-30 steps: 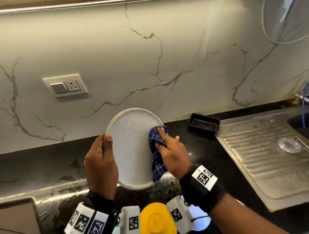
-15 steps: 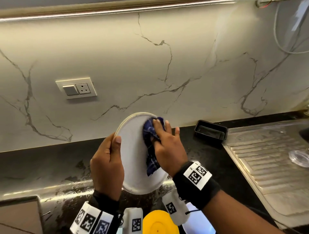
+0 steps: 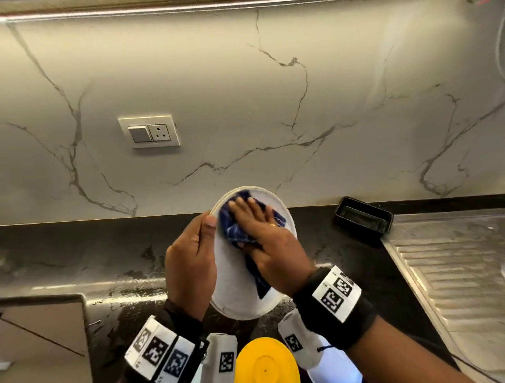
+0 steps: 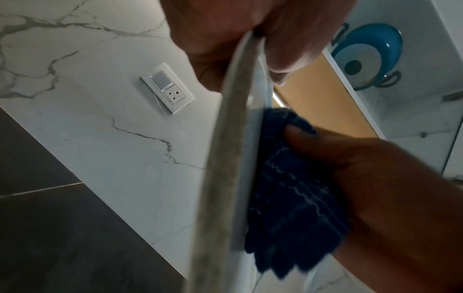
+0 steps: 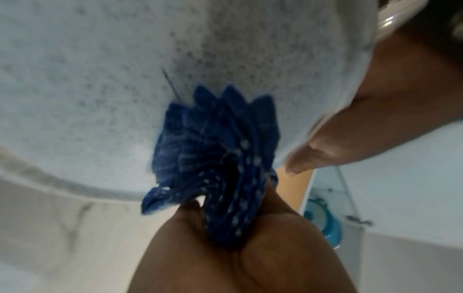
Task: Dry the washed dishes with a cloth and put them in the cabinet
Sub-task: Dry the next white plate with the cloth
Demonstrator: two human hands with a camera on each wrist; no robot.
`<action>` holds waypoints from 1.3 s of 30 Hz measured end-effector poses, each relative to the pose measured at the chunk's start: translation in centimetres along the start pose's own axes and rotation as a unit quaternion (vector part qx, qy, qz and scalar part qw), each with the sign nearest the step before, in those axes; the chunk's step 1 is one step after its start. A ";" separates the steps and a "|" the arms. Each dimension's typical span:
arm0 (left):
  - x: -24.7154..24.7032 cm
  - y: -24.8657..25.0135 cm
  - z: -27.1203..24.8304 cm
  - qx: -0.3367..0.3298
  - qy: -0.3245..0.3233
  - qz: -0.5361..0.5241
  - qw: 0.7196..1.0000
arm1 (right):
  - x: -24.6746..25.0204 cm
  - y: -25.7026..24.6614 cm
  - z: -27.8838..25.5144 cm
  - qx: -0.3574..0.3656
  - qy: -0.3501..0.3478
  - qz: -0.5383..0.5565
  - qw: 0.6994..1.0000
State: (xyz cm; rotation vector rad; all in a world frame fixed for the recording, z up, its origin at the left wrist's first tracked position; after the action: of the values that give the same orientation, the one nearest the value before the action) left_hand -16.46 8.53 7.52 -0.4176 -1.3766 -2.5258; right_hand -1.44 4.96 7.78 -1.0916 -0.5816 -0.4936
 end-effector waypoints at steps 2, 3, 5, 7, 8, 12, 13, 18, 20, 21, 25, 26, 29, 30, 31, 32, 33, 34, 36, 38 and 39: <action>0.3 -0.4 0.3 0.023 0.006 -0.035 0.999 | -1.0 -1.3 -0.4 0.088 -0.061 -0.095 0.990; 0.5 -0.5 0.3 0.029 0.009 -0.049 0.998 | -1.6 -1.6 -0.9 0.125 -0.083 -0.144 0.978; 0.5 -0.5 0.3 0.033 0.016 -0.047 0.998 | -2.4 -1.7 -2.3 0.168 -0.122 -0.214 0.954; 0.7 -0.7 0.3 0.037 0.041 -0.036 0.998 | -2.7 -0.6 -4.2 0.187 -0.155 -0.260 0.934; 0.9 -0.8 0.4 0.035 0.054 -0.036 0.997 | -2.6 0.1 -5.3 0.190 -0.162 -0.277 0.928; 1.7 -1.2 0.5 0.025 0.070 -0.044 0.996 | -0.7 3.8 -8.6 0.149 -0.134 -0.300 0.933; 1.8 -1.2 0.4 0.021 0.068 -0.042 0.997 | -0.1 4.8 -8.8 0.124 -0.124 -0.311 0.934; 0.8 -0.4 -0.1 0.016 0.018 -0.028 0.999 | 3.5 8.2 -5.8 -0.060 -0.042 -0.236 0.969; 0.6 0.5 -0.1 0.005 0.007 -0.026 1.000 | 4.1 8.0 -4.1 -0.078 -0.031 -0.225 0.971; 0.6 0.8 0.1 -0.004 0.008 -0.025 1.000 | 4.2 7.6 -3.5 -0.074 -0.026 -0.235 0.969; 1.6 0.9 1.4 -0.014 0.055 -0.018 0.998 | 3.2 7.4 -3.6 -0.073 0.001 -0.236 0.969; 1.9 0.8 1.7 -0.005 0.074 -0.024 0.997 | 2.6 7.6 -4.1 -0.075 0.009 -0.229 0.970; 2.4 0.4 2.0 0.029 0.129 -0.041 0.990 | -0.1 7.2 -6.1 -0.093 -0.004 -0.190 0.977; 2.4 0.2 2.1 0.039 0.145 -0.047 0.988 | -1.1 6.4 -6.6 -0.084 -0.013 -0.165 0.983; 2.4 0.0 2.1 0.045 0.157 -0.053 0.985 | -1.9 5.4 -6.8 -0.070 -0.022 -0.133 0.988; 2.3 -0.2 2.1 0.050 0.165 -0.058 0.983 | -2.6 4.0 -6.9 -0.053 -0.032 -0.103 0.993; 2.3 -0.3 2.2 0.054 0.168 -0.060 0.982 | -3.1 2.8 -6.9 -0.037 -0.049 -0.080 0.995; 2.2 -0.5 2.2 0.055 0.166 -0.057 0.983 | -3.6 1.7 -6.9 -0.019 -0.066 -0.076 0.995; 2.3 -0.7 2.1 0.048 0.154 -0.045 0.986 | -4.1 0.8 -6.9 0.004 -0.076 -0.111 0.991; 2.5 -0.9 1.9 0.043 0.143 -0.039 0.988 | -3.8 1.9 -7.0 -0.018 -0.053 -0.166 0.984; 2.7 -1.0 1.7 0.039 0.135 -0.040 0.989 | -3.3 2.9 -6.8 -0.048 -0.037 -0.186 0.981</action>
State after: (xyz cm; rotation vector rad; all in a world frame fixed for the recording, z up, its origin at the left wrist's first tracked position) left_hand -19.03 10.34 8.61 -0.0040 -1.4037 -2.4677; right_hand -0.72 0.06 1.35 -1.0991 -0.8420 -0.8139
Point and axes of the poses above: each hand's wrist, its own z-axis towards the middle knuckle, its own x-axis out of the back of the hand, y = z × x, the point moved 4 cm from there along z, towards the middle knuckle, and after that the axes turned 6 degrees about -y, right-handed, at the moved point
